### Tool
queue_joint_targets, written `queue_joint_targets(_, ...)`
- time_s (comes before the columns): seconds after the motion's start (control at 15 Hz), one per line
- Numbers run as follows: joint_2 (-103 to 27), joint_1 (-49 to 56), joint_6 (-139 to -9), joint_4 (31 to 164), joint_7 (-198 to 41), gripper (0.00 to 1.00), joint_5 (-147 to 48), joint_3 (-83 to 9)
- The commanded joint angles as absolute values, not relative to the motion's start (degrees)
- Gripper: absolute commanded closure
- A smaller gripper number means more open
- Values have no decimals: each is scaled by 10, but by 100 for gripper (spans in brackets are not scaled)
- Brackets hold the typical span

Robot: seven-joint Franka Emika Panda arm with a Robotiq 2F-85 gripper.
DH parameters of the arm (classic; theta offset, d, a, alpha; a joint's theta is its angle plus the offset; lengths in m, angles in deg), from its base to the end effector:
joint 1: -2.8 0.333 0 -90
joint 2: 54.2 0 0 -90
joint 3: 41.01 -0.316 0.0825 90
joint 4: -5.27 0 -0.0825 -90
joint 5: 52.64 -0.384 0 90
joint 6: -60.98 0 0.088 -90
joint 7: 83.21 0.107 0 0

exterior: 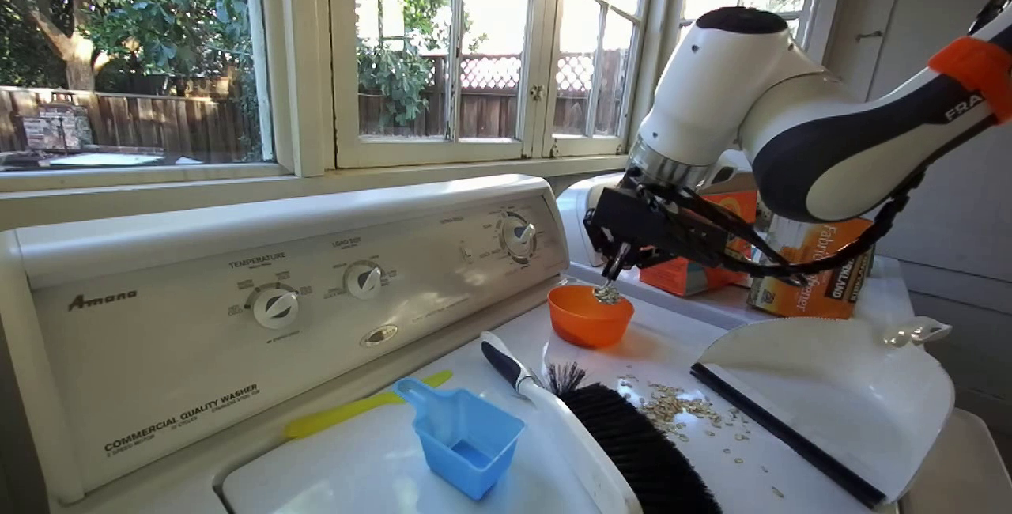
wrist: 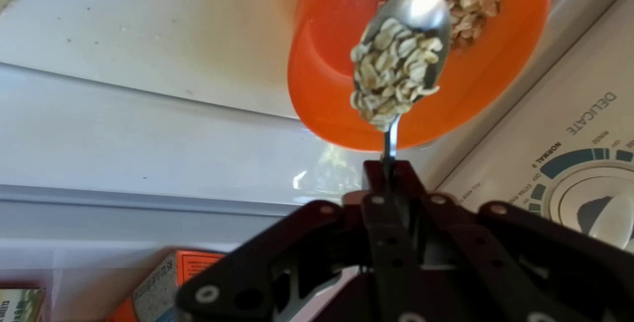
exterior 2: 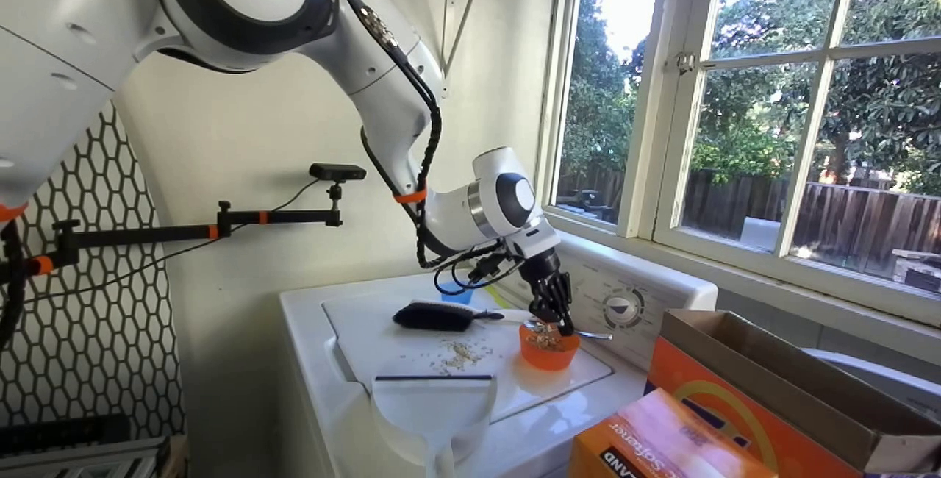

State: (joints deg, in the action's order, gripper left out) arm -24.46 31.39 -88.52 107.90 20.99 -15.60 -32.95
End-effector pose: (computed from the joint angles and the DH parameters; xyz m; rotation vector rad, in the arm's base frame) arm 0.6291 0.2597 0.2912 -2.6916 1.3245 -0.8376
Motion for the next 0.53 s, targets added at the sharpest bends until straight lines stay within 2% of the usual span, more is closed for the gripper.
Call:
queue_joint_targets(0.0,-224,335,-850,1045,268,98,-100,-318)
queue_joint_targets(0.47,-212,333,-771,1014,335,98,-6,-346)
